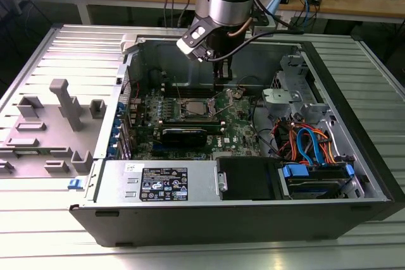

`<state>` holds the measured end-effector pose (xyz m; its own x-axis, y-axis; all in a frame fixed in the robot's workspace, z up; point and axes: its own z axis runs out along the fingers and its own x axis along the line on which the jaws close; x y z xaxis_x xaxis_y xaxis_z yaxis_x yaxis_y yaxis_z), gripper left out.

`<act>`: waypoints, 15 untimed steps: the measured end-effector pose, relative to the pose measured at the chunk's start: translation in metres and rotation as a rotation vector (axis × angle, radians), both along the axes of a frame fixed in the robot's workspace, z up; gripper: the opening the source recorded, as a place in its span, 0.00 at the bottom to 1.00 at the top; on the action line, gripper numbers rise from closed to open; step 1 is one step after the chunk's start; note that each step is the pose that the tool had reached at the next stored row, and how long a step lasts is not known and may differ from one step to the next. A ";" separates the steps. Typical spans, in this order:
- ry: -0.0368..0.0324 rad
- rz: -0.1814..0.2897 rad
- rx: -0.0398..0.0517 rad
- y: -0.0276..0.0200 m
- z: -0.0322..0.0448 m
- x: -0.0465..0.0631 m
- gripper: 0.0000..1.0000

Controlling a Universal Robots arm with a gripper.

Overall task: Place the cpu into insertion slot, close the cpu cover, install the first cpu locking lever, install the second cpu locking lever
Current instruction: 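Close the cpu cover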

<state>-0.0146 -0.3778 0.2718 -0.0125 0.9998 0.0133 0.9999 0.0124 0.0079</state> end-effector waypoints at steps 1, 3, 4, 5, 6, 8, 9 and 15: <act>0.0000 0.000 0.0000 0.0000 0.0000 0.000 0.11; 0.0000 0.000 0.0000 0.0000 0.0000 0.001 0.11; 0.0000 0.000 0.0000 0.0000 0.0000 0.001 0.11; 0.0000 0.000 0.0000 0.0000 0.0000 0.001 0.11; 0.0000 0.000 0.0000 0.0000 0.0000 0.001 0.11; 0.0000 0.000 0.0000 0.0000 0.0000 0.002 0.11; 0.0000 0.000 0.0000 0.0000 0.0000 0.002 0.11; 0.0000 0.000 0.0000 0.0000 0.0000 0.003 0.11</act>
